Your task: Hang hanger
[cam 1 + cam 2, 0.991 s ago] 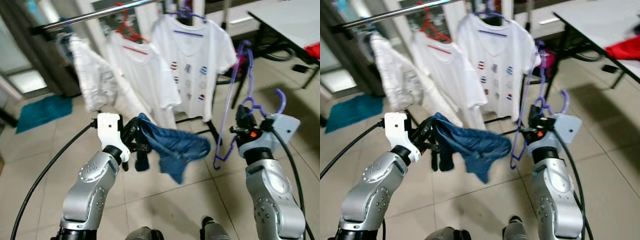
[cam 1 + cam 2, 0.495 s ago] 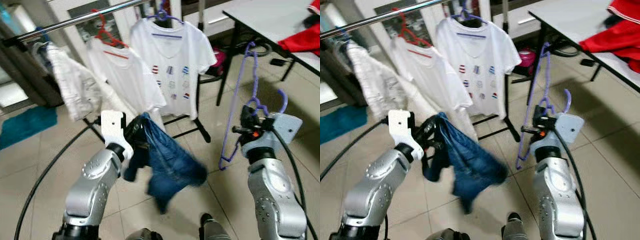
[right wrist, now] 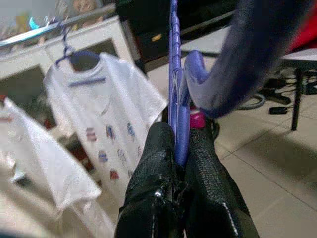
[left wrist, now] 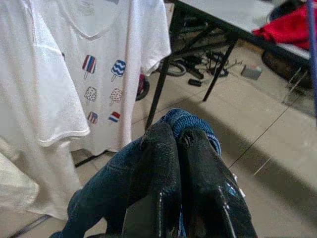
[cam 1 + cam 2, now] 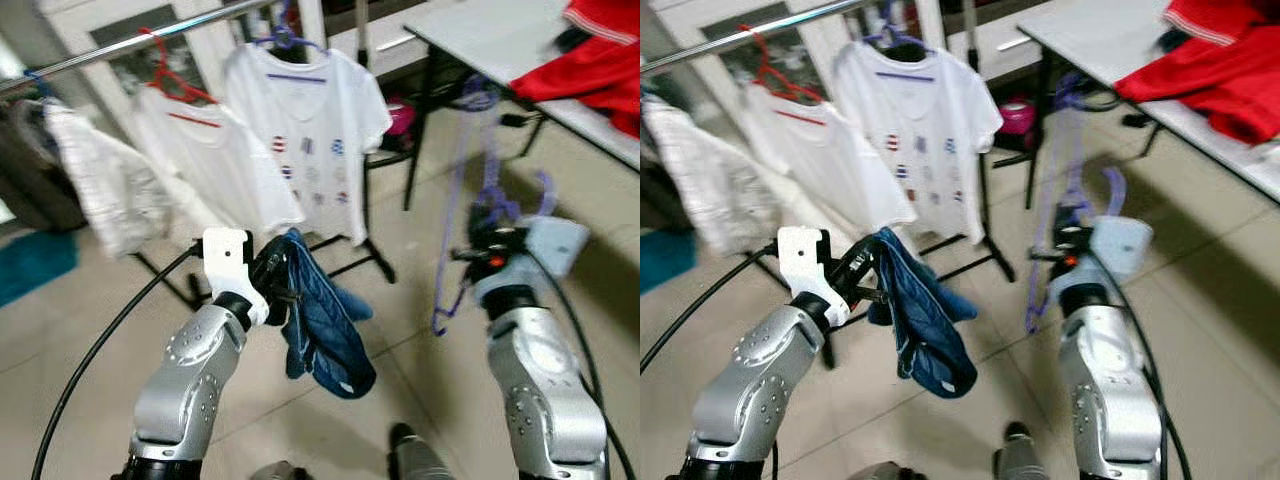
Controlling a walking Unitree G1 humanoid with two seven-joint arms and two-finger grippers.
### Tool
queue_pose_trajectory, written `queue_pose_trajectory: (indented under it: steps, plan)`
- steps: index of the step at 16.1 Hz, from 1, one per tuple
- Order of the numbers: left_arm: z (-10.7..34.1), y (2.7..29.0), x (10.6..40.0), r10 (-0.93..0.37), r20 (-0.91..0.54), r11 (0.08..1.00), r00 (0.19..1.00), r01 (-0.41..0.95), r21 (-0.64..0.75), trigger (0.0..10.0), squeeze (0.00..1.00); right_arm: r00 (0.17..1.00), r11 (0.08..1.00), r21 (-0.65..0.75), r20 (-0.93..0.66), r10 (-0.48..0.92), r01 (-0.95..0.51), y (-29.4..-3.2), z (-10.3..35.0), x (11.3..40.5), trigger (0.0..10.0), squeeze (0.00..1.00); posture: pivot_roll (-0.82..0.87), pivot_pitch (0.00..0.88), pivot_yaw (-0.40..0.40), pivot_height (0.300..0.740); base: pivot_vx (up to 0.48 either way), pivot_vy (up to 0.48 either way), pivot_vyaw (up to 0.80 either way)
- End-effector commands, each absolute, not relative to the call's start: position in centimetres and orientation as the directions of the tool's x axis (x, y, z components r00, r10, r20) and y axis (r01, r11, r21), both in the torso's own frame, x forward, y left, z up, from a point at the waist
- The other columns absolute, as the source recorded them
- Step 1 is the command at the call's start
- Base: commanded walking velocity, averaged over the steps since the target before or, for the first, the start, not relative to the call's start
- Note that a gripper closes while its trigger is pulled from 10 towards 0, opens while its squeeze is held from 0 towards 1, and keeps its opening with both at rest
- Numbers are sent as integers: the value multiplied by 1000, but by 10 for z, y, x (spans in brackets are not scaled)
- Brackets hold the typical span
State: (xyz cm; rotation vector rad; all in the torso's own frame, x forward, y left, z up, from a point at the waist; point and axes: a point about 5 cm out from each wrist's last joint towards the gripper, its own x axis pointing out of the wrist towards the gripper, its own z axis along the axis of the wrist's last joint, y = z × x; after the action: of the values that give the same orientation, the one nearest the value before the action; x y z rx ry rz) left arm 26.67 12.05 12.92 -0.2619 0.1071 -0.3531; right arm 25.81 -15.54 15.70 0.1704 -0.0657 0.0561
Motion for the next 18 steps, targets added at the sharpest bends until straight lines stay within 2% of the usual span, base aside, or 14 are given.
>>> queue_pose_trajectory:
  steps: [1,2,6,9,12,15,18]
  plan:
    - [134,129,265,-313,-34,915,949,291,-278,10000,0,993,979,175,67,93,-103,-150,160,258,10000,0,-119,124,150,740,0,0,-781]
    - [129,128,259,-305,-42,924,952,285,-255,10000,0,994,983,156,52,94,-101,-155,156,261,10000,0,-114,113,116,740,0,0,-769]
    - [129,130,260,-303,-50,939,952,289,-186,10000,0,998,987,147,0,60,-59,-161,150,264,10000,0,-111,127,98,740,0,0,-769]
    - [123,129,259,-326,-81,933,942,307,-188,10000,0,997,987,142,-23,76,-72,-164,147,253,10000,0,-130,135,149,740,0,0,-765]
    - [131,119,271,-395,-58,906,917,378,-192,10000,0,999,992,125,-54,6,1,-171,145,250,10000,0,-141,132,196,740,0,0,-769]
    - [135,124,274,-385,-55,913,921,372,-167,10000,0,997,995,96,-73,32,-25,-166,145,244,10000,0,-152,159,198,740,0,0,-771]
    - [126,123,272,-349,-95,924,932,325,-203,10000,0,996,994,109,-94,3,8,-174,141,242,10000,0,-156,145,196,740,0,0,-779]
